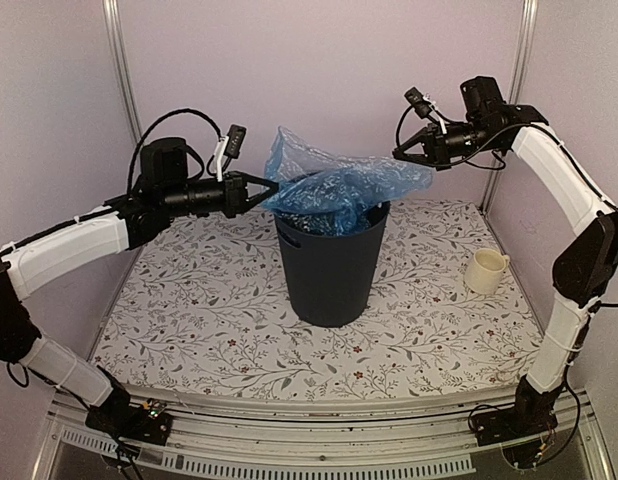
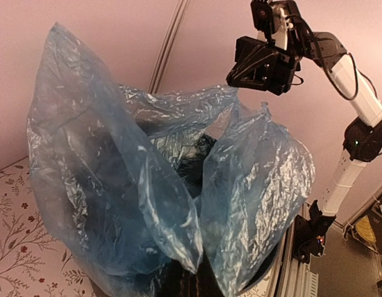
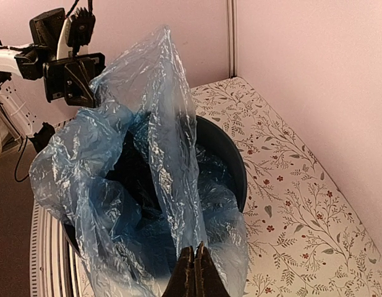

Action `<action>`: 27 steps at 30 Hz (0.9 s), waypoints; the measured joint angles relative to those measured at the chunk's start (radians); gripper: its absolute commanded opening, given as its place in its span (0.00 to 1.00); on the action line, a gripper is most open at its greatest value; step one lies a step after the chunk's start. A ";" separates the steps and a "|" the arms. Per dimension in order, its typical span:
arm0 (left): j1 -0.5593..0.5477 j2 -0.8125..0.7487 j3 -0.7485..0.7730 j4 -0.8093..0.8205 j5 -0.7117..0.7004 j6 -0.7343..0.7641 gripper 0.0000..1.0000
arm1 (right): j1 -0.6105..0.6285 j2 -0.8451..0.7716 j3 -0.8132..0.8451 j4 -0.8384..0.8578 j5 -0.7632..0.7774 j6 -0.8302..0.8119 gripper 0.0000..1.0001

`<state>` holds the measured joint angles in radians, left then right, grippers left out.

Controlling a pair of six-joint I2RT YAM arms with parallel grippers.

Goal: Put the trash bags into the trash bin

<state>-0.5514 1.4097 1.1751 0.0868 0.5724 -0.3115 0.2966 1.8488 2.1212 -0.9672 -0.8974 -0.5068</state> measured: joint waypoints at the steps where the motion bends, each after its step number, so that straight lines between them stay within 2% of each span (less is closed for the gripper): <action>1: 0.000 0.013 0.000 0.014 0.002 -0.005 0.00 | 0.000 -0.005 0.000 0.007 0.000 0.007 0.03; 8: 0.000 0.127 0.059 0.093 0.045 -0.029 0.00 | 0.000 -0.026 0.000 0.047 0.007 0.047 0.04; 9: 0.000 0.145 0.073 0.098 0.050 -0.030 0.00 | 0.000 -0.026 0.000 0.051 0.017 0.048 0.10; 10: 0.000 0.156 0.082 0.103 0.054 -0.030 0.00 | 0.000 -0.026 0.000 0.053 0.029 0.050 0.21; 12: 0.001 0.179 0.100 0.108 0.068 -0.030 0.00 | 0.000 -0.026 0.000 0.055 0.065 0.058 0.52; 13: 0.001 0.188 0.106 0.110 0.074 -0.030 0.00 | 0.000 -0.026 0.000 0.056 0.086 0.058 0.62; 15: 0.001 0.201 0.116 0.111 0.081 -0.030 0.00 | -0.002 -0.026 0.000 0.057 0.121 0.059 0.71; 20: 0.002 0.208 0.121 0.111 0.101 -0.033 0.00 | -0.010 0.021 0.060 0.024 0.158 0.030 0.77; 27: 0.002 0.203 0.121 0.111 0.102 -0.033 0.00 | -0.008 0.069 0.069 -0.075 0.045 -0.045 0.76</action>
<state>-0.5491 1.6123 1.2961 0.1974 0.6743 -0.3443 0.2882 1.9179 2.1906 -1.0424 -0.8524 -0.5518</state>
